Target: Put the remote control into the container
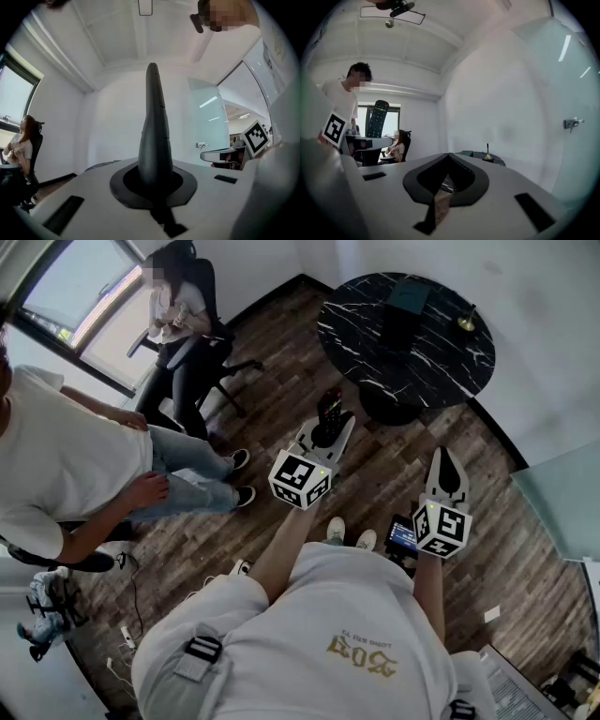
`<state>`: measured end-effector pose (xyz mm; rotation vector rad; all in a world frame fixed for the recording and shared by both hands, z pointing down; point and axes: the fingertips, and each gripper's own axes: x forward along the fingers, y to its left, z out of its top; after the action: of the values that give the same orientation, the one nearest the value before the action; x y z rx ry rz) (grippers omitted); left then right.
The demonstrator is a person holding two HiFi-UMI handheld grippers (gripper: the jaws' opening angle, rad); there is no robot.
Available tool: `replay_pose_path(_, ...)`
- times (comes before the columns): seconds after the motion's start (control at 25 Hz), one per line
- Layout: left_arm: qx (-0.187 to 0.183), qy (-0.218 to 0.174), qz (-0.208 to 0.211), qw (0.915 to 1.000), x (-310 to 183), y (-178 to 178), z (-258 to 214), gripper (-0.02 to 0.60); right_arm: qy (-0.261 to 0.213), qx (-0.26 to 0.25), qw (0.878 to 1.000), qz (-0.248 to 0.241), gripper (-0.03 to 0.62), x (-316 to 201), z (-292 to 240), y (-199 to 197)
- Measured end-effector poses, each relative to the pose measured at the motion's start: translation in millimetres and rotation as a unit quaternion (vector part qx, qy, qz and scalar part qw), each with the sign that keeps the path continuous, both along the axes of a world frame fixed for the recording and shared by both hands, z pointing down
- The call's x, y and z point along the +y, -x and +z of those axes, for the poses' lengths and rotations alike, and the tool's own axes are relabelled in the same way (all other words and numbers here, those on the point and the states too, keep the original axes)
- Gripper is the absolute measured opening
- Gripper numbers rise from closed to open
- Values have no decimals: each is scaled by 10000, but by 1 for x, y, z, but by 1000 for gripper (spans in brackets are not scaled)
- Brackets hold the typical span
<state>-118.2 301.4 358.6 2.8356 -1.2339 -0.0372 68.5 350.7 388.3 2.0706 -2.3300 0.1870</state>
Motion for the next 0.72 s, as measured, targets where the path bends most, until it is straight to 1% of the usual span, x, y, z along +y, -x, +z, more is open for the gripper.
replay_pose_path(0.28,-26,-1,48,10000,7,-13,3,12,-37,65,9999,-130,11,-6,-3,4)
replay_pose_path(0.52,-4,35,-5,10000,8,-20,5,12,-50,46,9996,-266,11,-7,-3,2)
replay_pose_path(0.72,-5,64,-61,10000,12,-28,7,12,-151,-133,9990,-390,11,-6,-4,-4)
